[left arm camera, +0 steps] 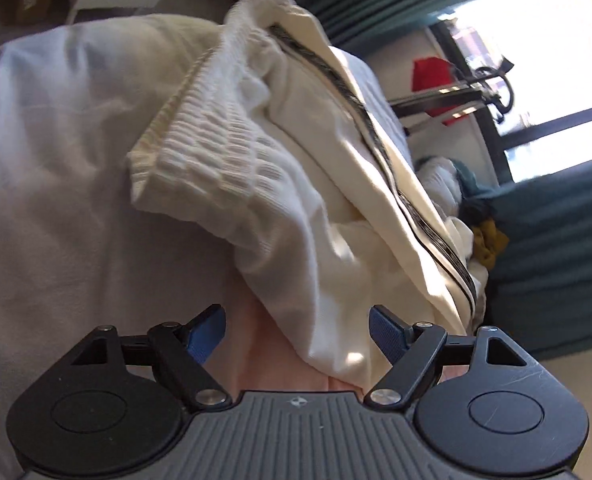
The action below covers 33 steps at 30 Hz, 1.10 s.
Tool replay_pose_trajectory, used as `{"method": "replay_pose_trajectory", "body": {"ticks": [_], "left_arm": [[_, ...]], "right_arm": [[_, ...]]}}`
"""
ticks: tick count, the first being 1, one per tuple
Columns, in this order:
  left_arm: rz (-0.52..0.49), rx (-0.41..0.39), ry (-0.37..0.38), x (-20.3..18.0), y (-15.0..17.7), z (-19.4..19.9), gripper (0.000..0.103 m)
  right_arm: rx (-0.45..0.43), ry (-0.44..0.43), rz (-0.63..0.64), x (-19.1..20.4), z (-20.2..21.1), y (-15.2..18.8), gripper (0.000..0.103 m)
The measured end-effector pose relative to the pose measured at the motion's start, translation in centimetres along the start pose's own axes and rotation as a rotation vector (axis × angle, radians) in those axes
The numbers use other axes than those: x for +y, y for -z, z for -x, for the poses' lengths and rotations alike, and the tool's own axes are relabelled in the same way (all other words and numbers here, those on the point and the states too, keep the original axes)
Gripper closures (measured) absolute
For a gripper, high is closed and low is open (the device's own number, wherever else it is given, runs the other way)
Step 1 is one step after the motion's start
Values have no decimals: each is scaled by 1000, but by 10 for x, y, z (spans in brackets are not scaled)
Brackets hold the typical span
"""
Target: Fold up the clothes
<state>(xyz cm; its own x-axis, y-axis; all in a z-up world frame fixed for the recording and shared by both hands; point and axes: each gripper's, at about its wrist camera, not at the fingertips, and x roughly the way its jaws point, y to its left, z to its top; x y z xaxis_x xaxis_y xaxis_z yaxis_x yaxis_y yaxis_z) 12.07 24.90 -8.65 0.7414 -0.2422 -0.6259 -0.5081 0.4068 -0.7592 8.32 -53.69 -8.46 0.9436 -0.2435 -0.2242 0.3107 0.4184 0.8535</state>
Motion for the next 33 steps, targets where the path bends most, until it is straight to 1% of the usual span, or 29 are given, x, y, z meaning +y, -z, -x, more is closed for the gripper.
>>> {"method": "replay_pose_trajectory", "body": {"ticks": [1,2,4,5,6,7,8,10,12,14,16,18,20,22,25,26,27,28,31,33], "left_arm": [[34,0,6,3,-6,-6,31],[50,-6,-6,4,-11,-9,35],[65,-14,-41,4,-21,-15,46],[64,-12,-63,4,-28,-17,57],[63,-3,-72,5,-33,-17,64],[74,1,-62,6,-36,-17,70],[87,5,-50,8,-38,-16,80],[74,5,-35,9,-43,-10,87],[23,-20,-51,1,-44,1,90],[-17,-61,-44,-8,-48,17,91],[-32,-115,-30,-15,-57,40,92],[-43,-168,-24,-20,-68,62,92],[-43,-213,-33,-21,-79,82,92],[-14,-219,-34,-15,-87,95,92],[-11,-202,-43,-2,-91,107,92],[-16,-196,-49,2,-90,109,92],[-20,-188,-52,6,-89,110,92],[-23,-180,-53,10,-88,111,92],[-45,-154,-67,37,-78,129,91],[-70,-141,-78,40,-76,127,90]], "right_arm": [[4,0,-7,-1,-2,0,94],[7,2,-12,-3,-5,0,94],[15,7,-30,-6,-11,1,94],[19,10,-41,-7,-14,2,94],[23,13,-49,-8,-17,3,94],[25,17,-56,-9,-20,4,94],[23,22,-62,-9,-22,6,94],[20,27,-74,-9,-26,7,94],[17,35,-74,-9,-28,8,94],[23,62,-74,-11,-28,6,94],[23,64,-137,-21,-26,0,94],[11,40,-257,-39,-23,-4,94],[2,35,-287,-44,-20,-7,94],[-29,-20,-240,-35,-15,-9,94],[-98,-148,-85,-7,0,-14,94],[-119,-179,-42,0,4,-15,94],[-136,-188,-21,5,10,-15,95],[-142,-169,-9,6,14,-15,95],[-92,71,-41,-9,19,-13,95],[-28,250,-123,-34,20,-10,94]]}}
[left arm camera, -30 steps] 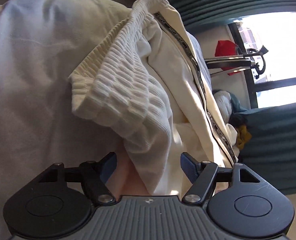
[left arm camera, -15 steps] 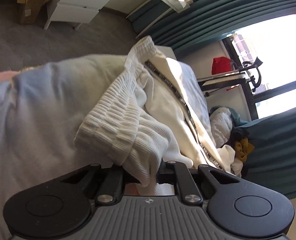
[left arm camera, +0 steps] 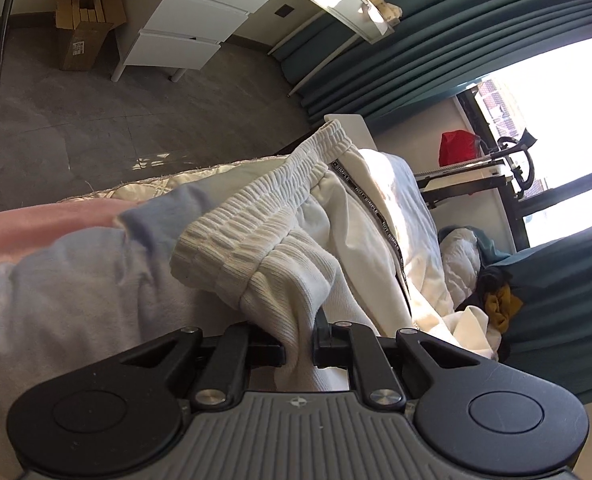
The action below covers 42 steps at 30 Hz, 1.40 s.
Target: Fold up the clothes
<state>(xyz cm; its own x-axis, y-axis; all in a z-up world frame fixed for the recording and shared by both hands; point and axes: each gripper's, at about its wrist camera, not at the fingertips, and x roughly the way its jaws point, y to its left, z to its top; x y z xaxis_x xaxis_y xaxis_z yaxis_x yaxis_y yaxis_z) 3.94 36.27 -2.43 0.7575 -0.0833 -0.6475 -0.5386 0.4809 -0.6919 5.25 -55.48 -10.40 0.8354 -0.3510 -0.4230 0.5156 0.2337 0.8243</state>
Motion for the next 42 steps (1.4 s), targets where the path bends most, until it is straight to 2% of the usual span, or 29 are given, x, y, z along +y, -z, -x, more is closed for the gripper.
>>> {"method": "replay_pose_trajectory", "body": {"ticks": [4,7,9,10,12,14,15,19,22,25,28,33,38,42], "left_arm": [[-53,23,-19,3,5,-6,83],[-124,1,-60,-4,10,3,73],[-208,-33,-84,-14,15,16,56],[-253,-53,-90,-19,18,24,52],[-324,-96,-110,-31,27,39,36],[-407,-129,-114,-45,38,50,33],[-456,-141,-120,-56,45,53,29],[-632,-193,-103,-97,77,59,24],[-739,-207,-78,-129,108,52,23],[-813,-200,-59,-157,139,37,23],[-887,-173,-20,-180,167,16,23],[-939,-138,24,-206,200,-23,23],[-989,-101,56,-229,222,-65,23],[-1014,-79,61,-240,231,-101,23]], "right_arm": [[80,203,-140,-34,-5,4,92],[55,242,-140,-31,3,9,90],[27,259,-113,-25,9,11,84],[6,274,-88,-22,14,12,77],[-45,290,-45,-14,21,12,60],[-104,281,-2,-7,28,10,23],[-133,270,22,-3,31,9,19],[-205,200,156,24,46,16,19],[-210,122,289,48,55,33,19],[-146,25,398,68,57,61,19],[-56,-34,501,83,52,94,19],[87,-127,653,103,43,144,19],[156,-253,748,119,43,173,19],[212,-322,785,125,39,192,19]]}}
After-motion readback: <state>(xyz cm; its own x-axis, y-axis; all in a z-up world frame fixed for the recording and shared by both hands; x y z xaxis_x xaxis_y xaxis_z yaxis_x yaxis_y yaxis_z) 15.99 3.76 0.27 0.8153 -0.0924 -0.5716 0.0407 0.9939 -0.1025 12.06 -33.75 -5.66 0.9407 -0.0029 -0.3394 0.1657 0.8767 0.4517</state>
